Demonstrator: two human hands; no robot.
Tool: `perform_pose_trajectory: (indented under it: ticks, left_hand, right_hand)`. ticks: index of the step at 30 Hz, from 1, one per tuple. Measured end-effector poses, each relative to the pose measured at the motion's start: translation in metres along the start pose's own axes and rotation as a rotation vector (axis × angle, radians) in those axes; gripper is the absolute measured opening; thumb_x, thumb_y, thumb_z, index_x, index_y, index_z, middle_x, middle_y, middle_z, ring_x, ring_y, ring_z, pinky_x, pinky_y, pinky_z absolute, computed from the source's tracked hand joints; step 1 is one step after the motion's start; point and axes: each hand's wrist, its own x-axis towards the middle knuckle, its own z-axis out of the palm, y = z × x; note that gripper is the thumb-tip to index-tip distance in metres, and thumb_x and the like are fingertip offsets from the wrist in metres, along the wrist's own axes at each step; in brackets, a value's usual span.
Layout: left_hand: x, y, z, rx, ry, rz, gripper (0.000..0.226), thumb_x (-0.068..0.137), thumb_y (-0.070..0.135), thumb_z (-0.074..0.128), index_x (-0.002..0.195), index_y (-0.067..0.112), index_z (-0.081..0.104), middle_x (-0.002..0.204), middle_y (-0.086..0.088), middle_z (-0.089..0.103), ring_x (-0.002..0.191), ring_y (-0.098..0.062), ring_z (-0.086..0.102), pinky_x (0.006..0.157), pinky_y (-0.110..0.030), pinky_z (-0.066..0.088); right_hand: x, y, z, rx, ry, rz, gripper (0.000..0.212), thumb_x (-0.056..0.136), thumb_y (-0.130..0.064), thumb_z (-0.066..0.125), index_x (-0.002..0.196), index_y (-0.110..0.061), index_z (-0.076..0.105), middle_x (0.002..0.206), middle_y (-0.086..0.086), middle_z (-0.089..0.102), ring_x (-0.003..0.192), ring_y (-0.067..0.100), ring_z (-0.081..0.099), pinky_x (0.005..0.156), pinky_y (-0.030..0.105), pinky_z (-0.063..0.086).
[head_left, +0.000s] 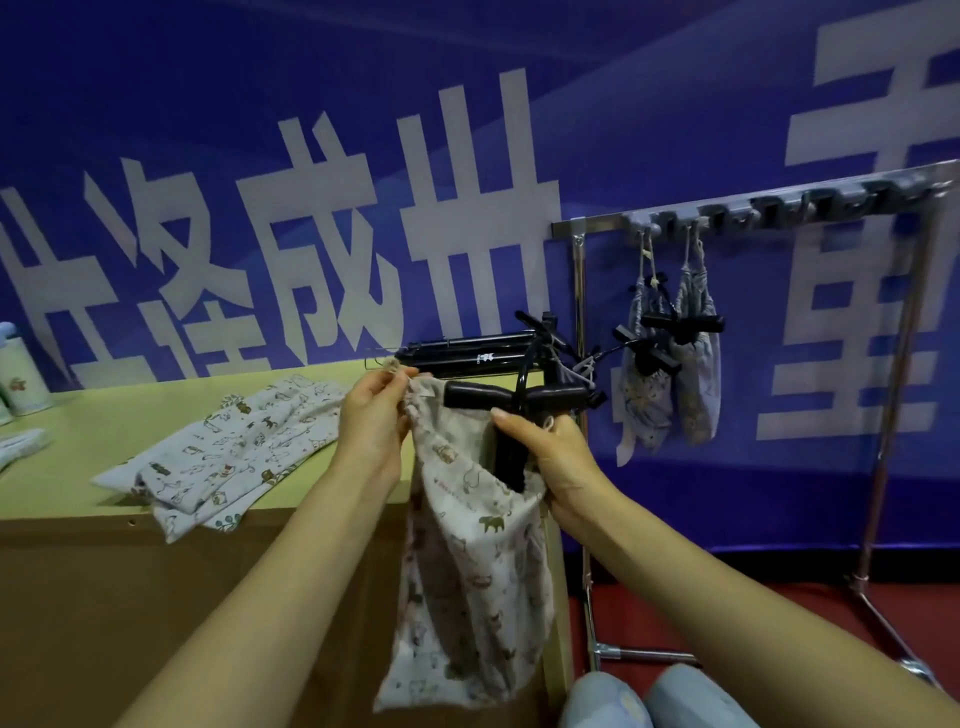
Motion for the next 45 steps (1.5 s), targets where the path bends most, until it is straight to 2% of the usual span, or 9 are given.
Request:
perform_pose_trajectory:
  ticks: [6,11,16,21,26,32,37,41,45]
  left_hand:
    - [-0.015,-0.015,0.053,0.027,-0.095,-0.082,0.023,0.097,0.009,0.043,0.081,0.009,0.060,0.083,-0.013,0.064,0.075,-0.024,0.062,0.068,-0.033,0.053]
    - [-0.019,-0.029,0.094,-0.073,-0.168,-0.133,0.022,0.096,0.005,0.043,0.081,0.007,0.059,0.075,-0.012,0.065,0.065,-0.020,0.062,0.048,-0.019,0.053]
    - [-0.012,-0.037,0.125,-0.089,-0.271,-0.151,0.027,0.097,0.009,0.044,0.073,0.009,0.056,0.070,-0.004,0.064,0.052,-0.008,0.063,0.048,-0.018,0.050]
    - [0.001,-0.057,0.134,0.219,-0.268,0.062,0.019,0.095,0.012,0.051,0.080,0.011,0.062,0.072,0.000,0.057,0.067,-0.011,0.051,0.065,-0.023,0.043]
    - [0.010,-0.070,0.154,0.207,-0.302,0.100,0.019,0.094,0.005,0.050,0.080,0.010,0.061,0.059,-0.002,0.050,0.047,-0.006,0.044,0.045,-0.011,0.038]
    - [0.027,-0.081,0.198,-0.005,-0.454,-0.075,0.015,0.094,0.000,0.046,0.101,0.005,0.059,0.083,-0.007,0.068,0.034,-0.004,0.035,0.039,-0.015,0.033]
    - [0.034,-0.084,0.235,0.160,-0.588,-0.052,0.020,0.095,0.002,0.045,0.108,0.007,0.060,0.090,-0.003,0.071,0.035,-0.005,0.035,0.038,-0.015,0.031]
    - [0.040,-0.089,0.258,0.177,-0.610,-0.048,0.021,0.096,0.000,0.042,0.106,0.006,0.059,0.087,-0.004,0.070,0.034,-0.004,0.035,0.036,-0.014,0.029]
    - [0.046,-0.090,0.278,0.157,-0.647,-0.058,0.020,0.096,-0.001,0.042,0.104,0.007,0.059,0.082,-0.006,0.068,0.033,-0.003,0.034,0.036,-0.014,0.029]
  right_hand:
    - [-0.018,-0.015,-0.016,-0.127,-0.014,-0.196,0.020,0.088,-0.019,0.062,0.107,-0.013,0.061,0.094,0.001,0.069,0.083,0.005,0.069,0.068,0.015,0.052]
    - [-0.016,-0.032,-0.050,-0.045,0.049,-0.226,0.017,0.099,-0.028,0.037,0.103,-0.028,0.054,0.097,-0.009,0.062,0.079,-0.013,0.063,0.068,0.006,0.047]
    - [-0.014,-0.036,-0.077,-0.156,0.130,-0.166,0.018,0.097,-0.036,0.043,0.106,-0.031,0.057,0.100,-0.009,0.064,0.090,-0.002,0.060,0.071,0.013,0.046]
    - [-0.009,-0.031,-0.100,-0.137,0.189,-0.135,0.010,0.094,-0.023,0.054,0.102,-0.028,0.058,0.103,-0.005,0.062,0.095,0.001,0.059,0.070,0.010,0.048]
    - [0.001,-0.028,-0.129,0.058,0.267,-0.009,0.029,0.080,-0.026,0.067,0.107,-0.017,0.065,0.109,0.011,0.069,0.104,0.020,0.066,0.092,0.033,0.051]
    - [0.011,-0.024,-0.159,0.156,0.369,0.100,0.038,0.073,-0.026,0.073,0.102,-0.002,0.069,0.100,0.020,0.072,0.098,0.031,0.068,0.096,0.044,0.050]
    - [0.020,-0.036,-0.181,-0.330,0.388,0.208,0.042,0.086,-0.051,0.059,0.107,-0.015,0.067,0.100,0.002,0.070,0.088,0.012,0.064,0.069,0.020,0.047]
    - [0.034,-0.051,-0.200,-0.890,0.317,0.479,0.078,0.086,-0.074,0.024,0.091,-0.009,0.066,0.085,0.008,0.060,0.078,0.021,0.059,0.078,0.031,0.051]
    - [0.042,-0.073,-0.203,-1.329,0.298,0.511,0.074,0.087,-0.075,0.017,0.073,-0.013,0.057,0.091,0.009,0.068,0.086,0.027,0.065,0.081,0.037,0.052]
